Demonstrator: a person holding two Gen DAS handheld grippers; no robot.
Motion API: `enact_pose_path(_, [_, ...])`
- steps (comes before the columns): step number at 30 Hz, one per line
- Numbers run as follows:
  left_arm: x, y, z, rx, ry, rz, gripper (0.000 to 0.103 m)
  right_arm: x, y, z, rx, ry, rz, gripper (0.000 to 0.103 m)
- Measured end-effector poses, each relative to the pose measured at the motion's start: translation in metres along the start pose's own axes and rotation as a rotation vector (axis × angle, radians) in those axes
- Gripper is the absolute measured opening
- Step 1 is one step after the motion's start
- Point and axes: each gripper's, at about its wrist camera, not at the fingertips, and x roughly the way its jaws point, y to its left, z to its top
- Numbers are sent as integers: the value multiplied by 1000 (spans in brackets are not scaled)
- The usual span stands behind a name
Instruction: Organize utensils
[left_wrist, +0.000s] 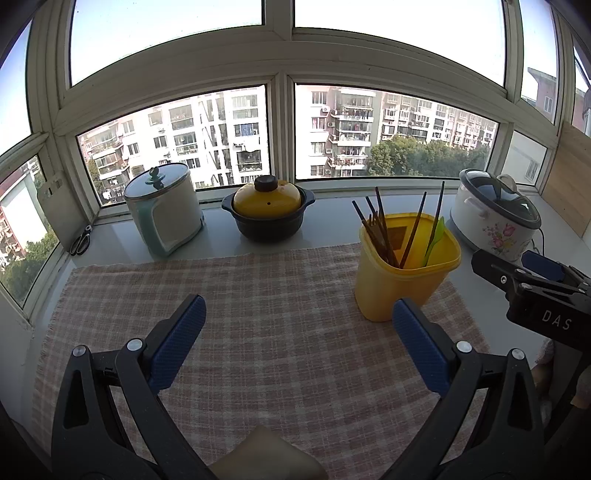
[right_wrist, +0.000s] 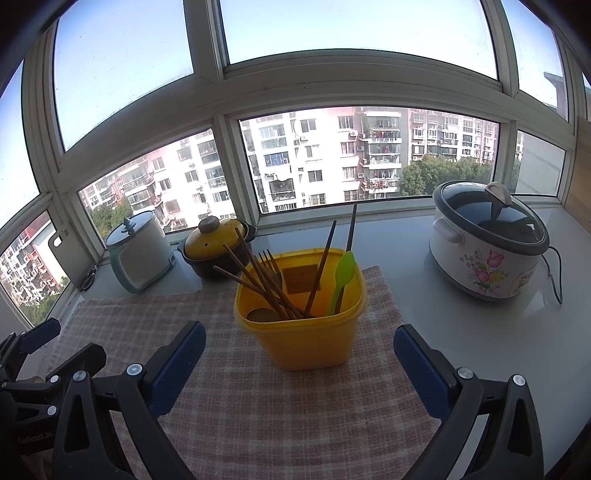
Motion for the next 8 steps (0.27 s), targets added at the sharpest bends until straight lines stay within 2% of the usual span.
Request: enact_pose_path(8, [-1,-8,1,15,-10,9,103,-1,-2,-1,7,3,2,103])
